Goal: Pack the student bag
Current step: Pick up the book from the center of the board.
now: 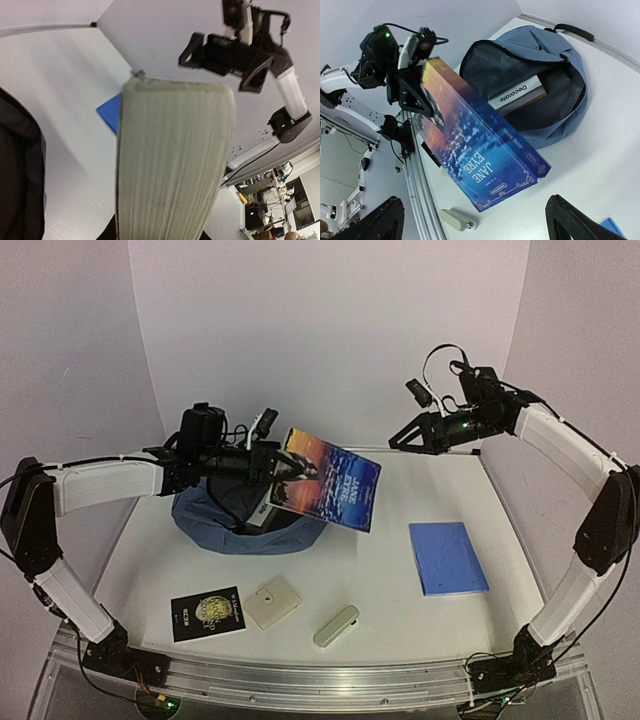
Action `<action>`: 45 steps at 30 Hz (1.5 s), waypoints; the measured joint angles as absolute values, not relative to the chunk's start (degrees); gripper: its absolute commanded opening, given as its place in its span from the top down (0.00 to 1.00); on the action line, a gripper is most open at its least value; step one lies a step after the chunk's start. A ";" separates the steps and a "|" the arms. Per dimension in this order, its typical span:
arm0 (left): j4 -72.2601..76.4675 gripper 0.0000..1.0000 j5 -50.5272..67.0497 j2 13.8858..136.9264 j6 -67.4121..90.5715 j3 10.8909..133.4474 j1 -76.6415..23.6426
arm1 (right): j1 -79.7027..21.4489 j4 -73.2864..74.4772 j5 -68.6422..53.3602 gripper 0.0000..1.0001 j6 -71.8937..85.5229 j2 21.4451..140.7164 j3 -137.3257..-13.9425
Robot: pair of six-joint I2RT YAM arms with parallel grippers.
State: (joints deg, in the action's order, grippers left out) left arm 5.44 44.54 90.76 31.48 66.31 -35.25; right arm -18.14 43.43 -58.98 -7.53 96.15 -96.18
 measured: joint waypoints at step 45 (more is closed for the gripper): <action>-11.01 0.44 9.53 83.57 29.29 74.28 -34.44 | -22.62 0.43 -56.07 1.00 38.21 93.29 -73.25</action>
